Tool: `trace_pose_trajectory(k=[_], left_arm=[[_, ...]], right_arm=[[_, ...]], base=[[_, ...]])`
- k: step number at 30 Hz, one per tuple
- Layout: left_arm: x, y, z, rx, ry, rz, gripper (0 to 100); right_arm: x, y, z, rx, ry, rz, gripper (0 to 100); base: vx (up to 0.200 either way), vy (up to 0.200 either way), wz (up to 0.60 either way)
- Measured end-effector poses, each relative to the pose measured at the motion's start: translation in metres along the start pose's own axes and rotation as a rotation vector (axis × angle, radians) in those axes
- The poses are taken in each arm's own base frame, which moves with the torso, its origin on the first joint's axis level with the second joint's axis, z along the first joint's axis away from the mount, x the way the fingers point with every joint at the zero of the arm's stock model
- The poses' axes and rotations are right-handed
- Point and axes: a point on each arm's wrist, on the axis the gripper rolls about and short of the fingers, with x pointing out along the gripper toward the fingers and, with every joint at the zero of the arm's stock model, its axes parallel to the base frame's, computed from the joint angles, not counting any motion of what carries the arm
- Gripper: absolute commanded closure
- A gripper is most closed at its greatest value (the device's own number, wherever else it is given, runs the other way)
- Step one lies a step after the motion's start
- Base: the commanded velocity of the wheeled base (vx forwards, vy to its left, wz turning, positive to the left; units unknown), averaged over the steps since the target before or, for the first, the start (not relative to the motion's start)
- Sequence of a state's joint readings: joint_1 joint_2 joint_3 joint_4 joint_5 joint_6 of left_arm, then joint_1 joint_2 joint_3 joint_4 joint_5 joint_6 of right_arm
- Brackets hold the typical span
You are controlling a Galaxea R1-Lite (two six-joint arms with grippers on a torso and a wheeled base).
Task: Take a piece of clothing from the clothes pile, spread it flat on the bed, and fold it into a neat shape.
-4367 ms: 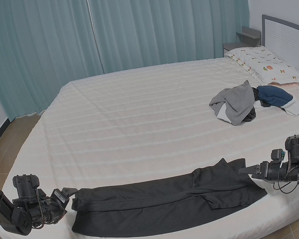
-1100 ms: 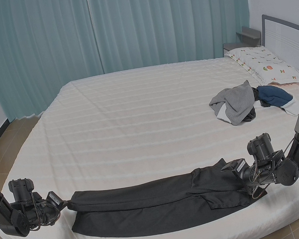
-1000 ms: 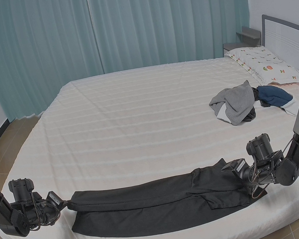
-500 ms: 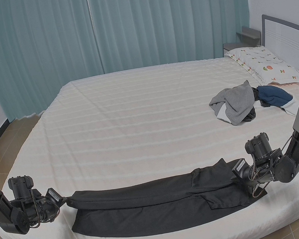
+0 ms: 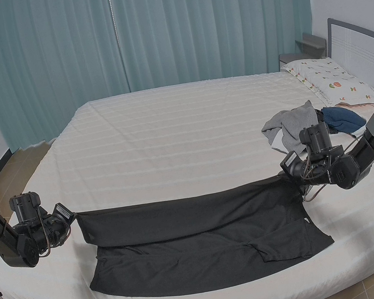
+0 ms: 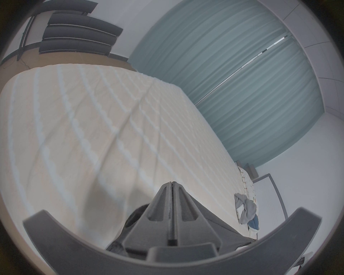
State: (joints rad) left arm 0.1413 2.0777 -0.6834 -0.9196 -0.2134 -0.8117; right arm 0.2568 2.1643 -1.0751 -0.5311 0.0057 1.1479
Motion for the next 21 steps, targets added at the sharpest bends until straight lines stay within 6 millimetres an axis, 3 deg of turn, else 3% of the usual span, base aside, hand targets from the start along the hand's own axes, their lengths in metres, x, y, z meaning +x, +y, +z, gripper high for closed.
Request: trace_pose_trajectory(k=[8, 21], left_arm=[[0.025, -0.007, 0.006, -0.011, -0.028, -0.031, 100], [0.033, -0.016, 0.013, -0.009, -0.044, -0.073, 100]], right_arm=[[0.021, 0.009, 0.011, -0.051, -0.031, 0.030, 100], [0.028, 0.005, 0.018, -0.055, -0.077, 0.020, 100]], base=[[0.000, 0.000, 0.00], [0.000, 0.000, 0.00]])
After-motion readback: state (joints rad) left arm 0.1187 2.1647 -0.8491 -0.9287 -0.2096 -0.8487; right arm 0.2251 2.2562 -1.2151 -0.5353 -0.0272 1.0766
